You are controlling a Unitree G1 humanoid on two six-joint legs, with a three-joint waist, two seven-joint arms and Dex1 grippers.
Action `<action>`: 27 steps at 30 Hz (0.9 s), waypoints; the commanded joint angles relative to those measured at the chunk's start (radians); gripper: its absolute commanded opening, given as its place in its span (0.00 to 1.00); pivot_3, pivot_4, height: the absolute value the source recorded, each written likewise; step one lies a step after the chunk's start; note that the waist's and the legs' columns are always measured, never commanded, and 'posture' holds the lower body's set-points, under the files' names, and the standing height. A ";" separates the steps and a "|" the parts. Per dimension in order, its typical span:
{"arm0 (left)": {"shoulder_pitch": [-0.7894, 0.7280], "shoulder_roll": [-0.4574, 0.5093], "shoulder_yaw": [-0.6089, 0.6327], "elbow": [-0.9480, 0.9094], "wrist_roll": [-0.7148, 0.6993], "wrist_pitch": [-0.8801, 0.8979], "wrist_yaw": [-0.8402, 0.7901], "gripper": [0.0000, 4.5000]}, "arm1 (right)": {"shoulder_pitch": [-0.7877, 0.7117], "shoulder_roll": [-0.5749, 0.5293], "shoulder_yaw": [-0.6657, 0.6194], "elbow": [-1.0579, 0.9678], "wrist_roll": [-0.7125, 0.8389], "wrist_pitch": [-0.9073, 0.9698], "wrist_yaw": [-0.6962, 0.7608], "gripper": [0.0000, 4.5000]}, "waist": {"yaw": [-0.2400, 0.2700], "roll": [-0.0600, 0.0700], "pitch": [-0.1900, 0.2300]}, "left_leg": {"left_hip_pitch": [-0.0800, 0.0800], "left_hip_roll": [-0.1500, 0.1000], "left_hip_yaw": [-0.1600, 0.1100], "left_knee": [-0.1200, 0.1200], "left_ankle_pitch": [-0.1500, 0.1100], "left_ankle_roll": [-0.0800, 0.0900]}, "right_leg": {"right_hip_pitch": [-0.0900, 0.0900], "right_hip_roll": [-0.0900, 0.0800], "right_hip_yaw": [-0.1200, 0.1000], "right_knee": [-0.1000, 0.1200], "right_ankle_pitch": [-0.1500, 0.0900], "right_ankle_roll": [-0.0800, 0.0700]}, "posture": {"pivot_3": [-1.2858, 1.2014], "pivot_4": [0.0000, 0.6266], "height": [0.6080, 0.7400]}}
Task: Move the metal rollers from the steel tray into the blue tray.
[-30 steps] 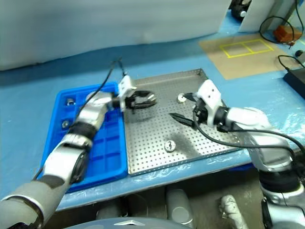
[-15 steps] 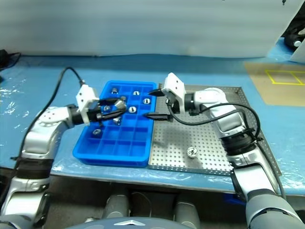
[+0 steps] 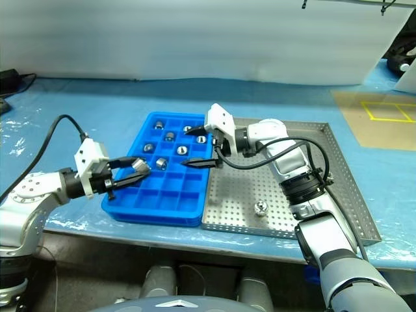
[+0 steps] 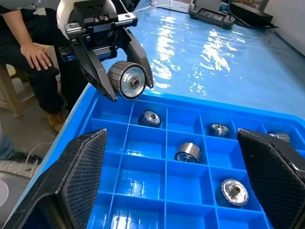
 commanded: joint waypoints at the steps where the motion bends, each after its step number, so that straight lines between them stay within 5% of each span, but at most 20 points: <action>1: 0.003 0.015 0.011 -0.010 -0.019 -0.021 -0.005 0.41 | 0.000 -0.003 -0.019 -0.028 0.003 -0.010 0.005 1.00 | 0.000 -0.001 -0.001 | 0.000 0.000 0.000 0.000 0.000 0.000 | 0.000 0.000 0.000 0.000 0.000 0.000 | 0.56 0.00 1.00; 27: 0.054 0.026 -0.100 0.121 0.057 -0.089 -0.026 0.41 | 0.039 -0.046 -0.040 -0.068 -0.006 0.004 -0.040 1.00 | -0.005 -0.003 -0.009 | 0.004 0.001 0.000 0.000 0.000 0.000 | 0.001 0.003 0.002 0.000 -0.001 0.001 | 0.54 0.00 1.00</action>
